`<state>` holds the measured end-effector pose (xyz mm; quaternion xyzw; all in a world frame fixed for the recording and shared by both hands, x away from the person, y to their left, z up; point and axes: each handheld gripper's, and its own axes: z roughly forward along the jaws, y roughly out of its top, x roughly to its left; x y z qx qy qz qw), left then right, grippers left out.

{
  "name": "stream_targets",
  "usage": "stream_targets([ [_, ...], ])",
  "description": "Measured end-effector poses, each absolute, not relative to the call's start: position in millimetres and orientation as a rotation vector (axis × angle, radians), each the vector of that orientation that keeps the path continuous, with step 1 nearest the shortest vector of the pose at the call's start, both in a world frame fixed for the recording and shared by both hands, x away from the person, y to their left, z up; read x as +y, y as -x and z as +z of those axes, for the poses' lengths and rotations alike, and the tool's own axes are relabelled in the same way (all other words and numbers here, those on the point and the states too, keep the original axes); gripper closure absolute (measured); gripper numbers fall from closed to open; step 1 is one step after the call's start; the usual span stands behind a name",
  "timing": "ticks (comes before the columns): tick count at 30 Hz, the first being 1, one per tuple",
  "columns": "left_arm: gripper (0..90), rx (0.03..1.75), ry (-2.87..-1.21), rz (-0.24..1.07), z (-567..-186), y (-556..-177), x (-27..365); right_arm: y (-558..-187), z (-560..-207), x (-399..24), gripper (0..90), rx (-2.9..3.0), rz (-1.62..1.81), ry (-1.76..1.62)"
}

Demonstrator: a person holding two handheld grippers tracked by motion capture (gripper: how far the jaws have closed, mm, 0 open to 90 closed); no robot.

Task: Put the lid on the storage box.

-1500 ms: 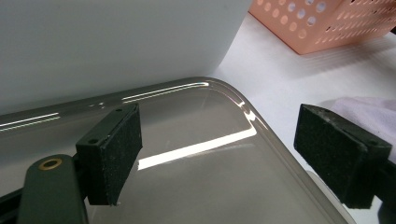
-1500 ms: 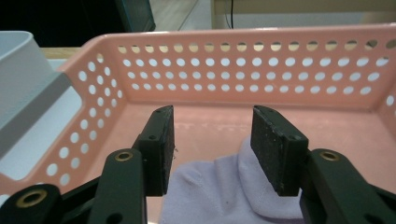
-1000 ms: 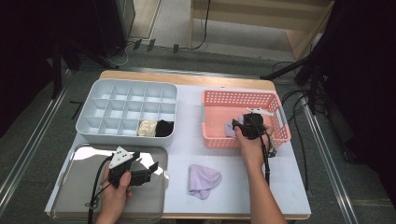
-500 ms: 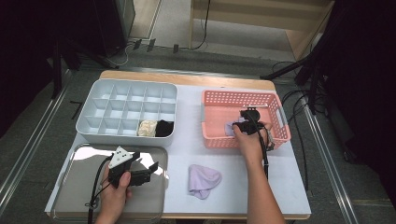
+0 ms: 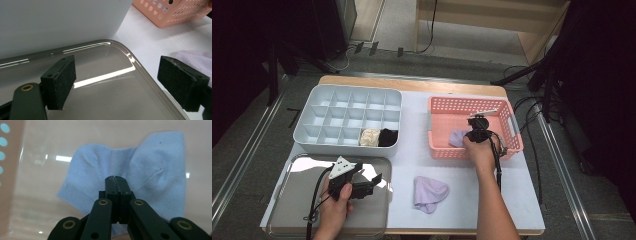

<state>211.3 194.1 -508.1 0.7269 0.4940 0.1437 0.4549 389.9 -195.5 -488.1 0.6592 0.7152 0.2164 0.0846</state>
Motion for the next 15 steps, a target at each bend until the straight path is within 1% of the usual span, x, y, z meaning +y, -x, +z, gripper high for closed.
stream_targets([
  [8, 16.1, 1.222, -1.797, 0.357, -508.2, -212.2, 193.9, -378.3, -486.3, -198.3, 90.0, 2.086, 0.86, -1.857],
  [10, 16.1, 1.22, -1.797, 0.355, -508.3, -212.4, 193.9, -378.6, -485.5, -197.7, 87.1, 2.143, 0.916, -1.843],
  [12, 16.1, 1.223, -1.793, 0.355, -508.4, -212.6, 193.8, -378.2, -485.2, -195.3, 79.0, 2.179, 0.887, -1.768],
  [14, 16.1, 1.223, -1.797, 0.356, -508.2, -212.7, 193.7, -377.3, -482.9, -198.3, 70.5, 2.129, 0.917, -1.764],
  [15, 16.1, 1.222, -1.799, 0.358, -508.2, -212.7, 193.5, -377.3, -481.7, -200.5, 63.3, 2.097, 0.947, -1.781],
])
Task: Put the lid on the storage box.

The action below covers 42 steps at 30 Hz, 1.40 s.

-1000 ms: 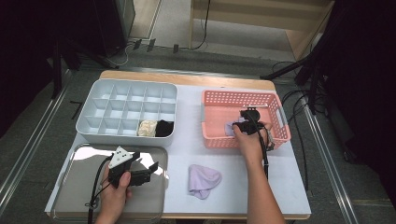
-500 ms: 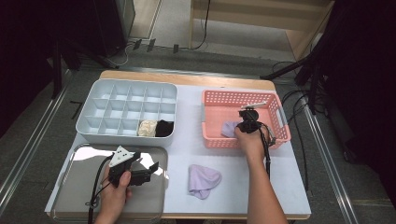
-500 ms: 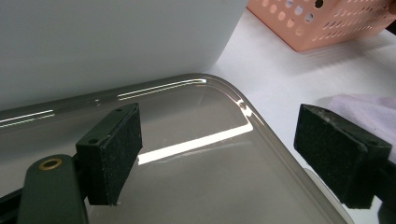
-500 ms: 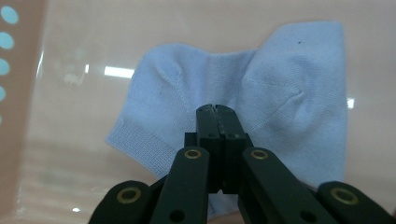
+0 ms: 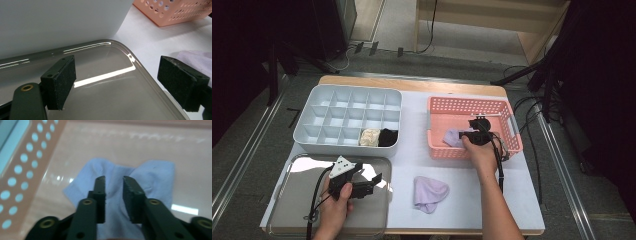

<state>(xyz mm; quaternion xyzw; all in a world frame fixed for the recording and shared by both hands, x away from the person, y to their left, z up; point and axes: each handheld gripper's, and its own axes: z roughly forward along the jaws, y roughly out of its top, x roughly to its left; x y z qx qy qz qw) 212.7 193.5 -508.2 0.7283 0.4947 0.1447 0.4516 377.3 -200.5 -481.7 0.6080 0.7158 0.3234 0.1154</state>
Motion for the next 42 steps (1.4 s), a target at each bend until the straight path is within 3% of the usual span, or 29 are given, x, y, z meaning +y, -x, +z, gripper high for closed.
stream_targets([
  [4, 16.1, 1.222, -1.798, 0.359, -508.2, -212.5, 193.6, -378.1, -479.8, -204.1, 50.7, 2.003, 0.947, -1.846],
  [9, 16.1, 1.22, -1.795, 0.359, -508.3, -212.3, 193.2, -387.0, -486.2, -200.2, 46.8, 2.121, 0.726, -1.889],
  [14, 16.1, 1.218, -1.796, 0.357, -508.3, -212.2, 193.2, -394.2, -488.0, -195.4, 54.8, 2.182, 0.571, -1.923],
  [16, 16.1, 1.219, -1.797, 0.355, -508.4, -212.4, 193.2, -394.3, -487.5, -189.5, 63.7, 2.196, 0.498, -1.879],
  [18, 16.1, 1.222, -1.798, 0.355, -508.5, -212.6, 192.8, -393.0, -487.5, -187.7, 78.8, 2.214, 0.516, -1.866],
  [20, 16.1, 1.222, -1.797, 0.35, -508.5, -212.8, 193.1, -391.2, -487.2, -188.0, 84.6, 2.229, 0.557, -1.88],
  [29, 16.1, 1.222, -1.797, 0.343, -508.4, -213.1, 194.0, -371.5, -485.2, -197.5, 86.5, 2.004, 0.964, -1.795],
  [42, 16.1, 1.224, -1.795, 0.347, -508.4, -212.9, 193.9, -347.4, -482.5, -205.8, 86.4, 1.685, 1.258, -1.53],
])
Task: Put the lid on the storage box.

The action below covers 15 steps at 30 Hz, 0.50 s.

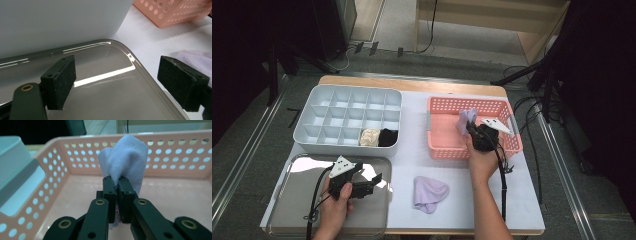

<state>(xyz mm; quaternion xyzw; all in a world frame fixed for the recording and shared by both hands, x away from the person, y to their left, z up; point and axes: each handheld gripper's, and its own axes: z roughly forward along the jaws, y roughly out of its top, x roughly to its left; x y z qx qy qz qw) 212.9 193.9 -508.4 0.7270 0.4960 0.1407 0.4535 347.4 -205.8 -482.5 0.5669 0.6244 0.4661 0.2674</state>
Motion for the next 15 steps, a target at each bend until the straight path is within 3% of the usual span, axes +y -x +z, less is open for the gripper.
stream_targets([
  [15, 16.1, 1.225, -1.798, 0.354, -508.1, -212.6, 193.1, -325.8, -480.5, -201.3, 86.3, 1.584, 1.429, -1.363],
])
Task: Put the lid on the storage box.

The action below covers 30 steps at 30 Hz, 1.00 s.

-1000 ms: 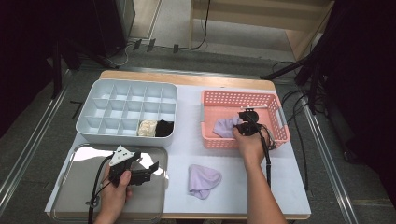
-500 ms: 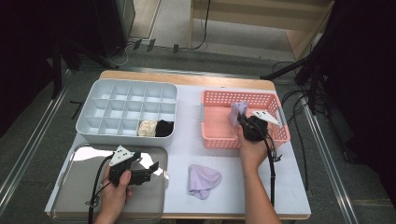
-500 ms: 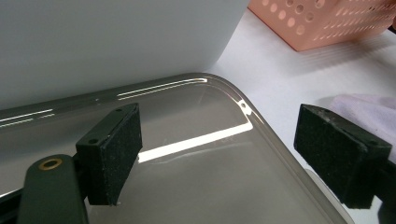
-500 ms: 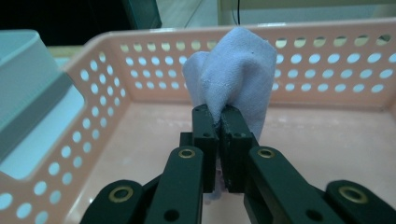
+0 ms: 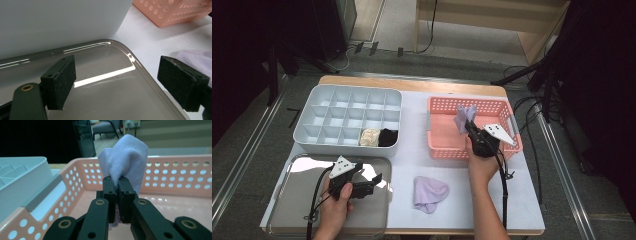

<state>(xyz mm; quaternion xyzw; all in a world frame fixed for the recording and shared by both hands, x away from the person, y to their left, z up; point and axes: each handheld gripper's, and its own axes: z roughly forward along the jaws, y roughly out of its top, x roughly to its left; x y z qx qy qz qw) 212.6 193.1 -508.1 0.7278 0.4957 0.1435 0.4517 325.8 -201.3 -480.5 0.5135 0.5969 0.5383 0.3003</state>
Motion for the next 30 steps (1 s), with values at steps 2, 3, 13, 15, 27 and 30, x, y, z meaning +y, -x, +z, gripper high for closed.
stream_targets([
  [2, 16.1, 1.225, -1.798, 0.354, -508.1, -212.5, 192.9, -323.1, -480.0, -200.5, 86.3, 1.57, 1.449, -1.341],
  [3, 16.1, 1.224, -1.798, 0.353, -508.2, -212.5, 192.9, -321.4, -479.5, -200.4, 86.3, 1.557, 1.451, -1.324],
  [13, 16.1, 1.223, -1.8, 0.354, -508.1, -212.4, 192.7, -311.6, -484.0, -204.2, 86.2, 1.513, 1.526, -1.215],
  [15, 16.2, 1.224, -1.8, 0.355, -508.1, -212.5, 192.6, -309.5, -485.1, -205.3, 86.2, 1.505, 1.534, -1.208],
  [27, 16.2, 1.221, -1.803, 0.358, -508.1, -212.2, 192.0, -296.5, -486.4, -207.5, 86.2, 1.51, 1.552, -1.172],
  [30, 16.2, 1.219, -1.803, 0.357, -508.2, -212.3, 192.0, -292.8, -486.8, -208.2, 86.1, 1.519, 1.548, -1.167],
])
